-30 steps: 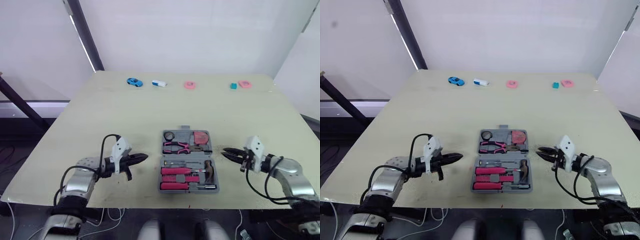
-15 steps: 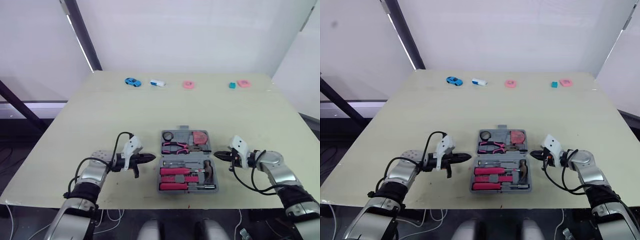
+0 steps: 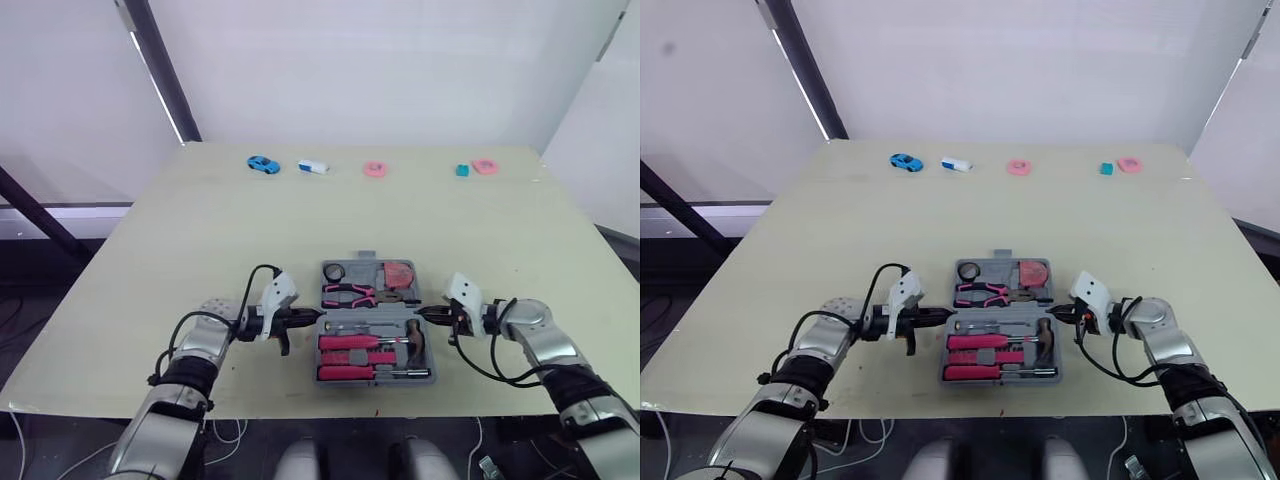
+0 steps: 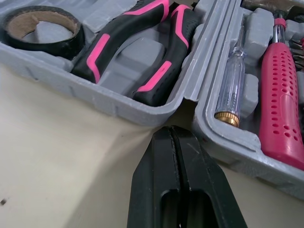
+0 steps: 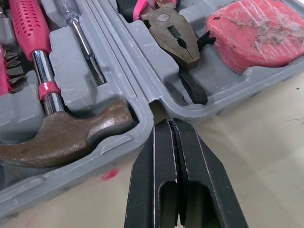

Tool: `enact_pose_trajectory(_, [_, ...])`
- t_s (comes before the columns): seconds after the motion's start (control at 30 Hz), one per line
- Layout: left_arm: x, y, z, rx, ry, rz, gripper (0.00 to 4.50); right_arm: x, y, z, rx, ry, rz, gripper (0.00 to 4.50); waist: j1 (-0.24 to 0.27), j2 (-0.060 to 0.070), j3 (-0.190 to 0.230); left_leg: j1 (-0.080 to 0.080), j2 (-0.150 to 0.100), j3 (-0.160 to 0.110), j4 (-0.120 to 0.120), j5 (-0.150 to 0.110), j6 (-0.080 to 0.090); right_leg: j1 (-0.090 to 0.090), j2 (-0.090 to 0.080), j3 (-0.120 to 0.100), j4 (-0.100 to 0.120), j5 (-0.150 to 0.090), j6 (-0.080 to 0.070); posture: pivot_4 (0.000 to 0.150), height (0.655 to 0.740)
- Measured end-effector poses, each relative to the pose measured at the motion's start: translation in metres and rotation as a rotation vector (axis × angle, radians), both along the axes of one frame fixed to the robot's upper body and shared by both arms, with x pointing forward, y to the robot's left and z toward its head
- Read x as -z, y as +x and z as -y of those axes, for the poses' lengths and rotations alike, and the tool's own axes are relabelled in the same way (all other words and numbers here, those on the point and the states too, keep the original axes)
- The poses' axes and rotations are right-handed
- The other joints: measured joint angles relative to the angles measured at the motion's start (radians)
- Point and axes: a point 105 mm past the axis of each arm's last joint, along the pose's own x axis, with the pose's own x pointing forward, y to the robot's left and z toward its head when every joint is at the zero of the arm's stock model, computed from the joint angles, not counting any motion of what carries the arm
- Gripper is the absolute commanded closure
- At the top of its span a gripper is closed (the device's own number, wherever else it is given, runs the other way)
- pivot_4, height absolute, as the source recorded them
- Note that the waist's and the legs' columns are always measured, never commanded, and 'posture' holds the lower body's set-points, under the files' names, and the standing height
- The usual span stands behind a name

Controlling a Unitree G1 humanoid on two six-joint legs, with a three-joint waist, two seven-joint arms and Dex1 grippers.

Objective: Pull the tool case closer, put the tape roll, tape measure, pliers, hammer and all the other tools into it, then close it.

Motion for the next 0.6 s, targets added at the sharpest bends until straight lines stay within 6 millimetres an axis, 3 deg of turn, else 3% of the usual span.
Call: enact_pose_trajectory(0.6, [0.0025,-0.0015,0.0063,0.021,-0.003,-0.001,4.50,0.0014,-0.0055,0.0006,-0.020,0.006,-0.029,4.47,0.002,0.000,0.000,0.000,0.000,0.000,0.000,0.000,0.000,0.000,0.000,0.000,0.000,0.000,0.000,0.150,0.7400])
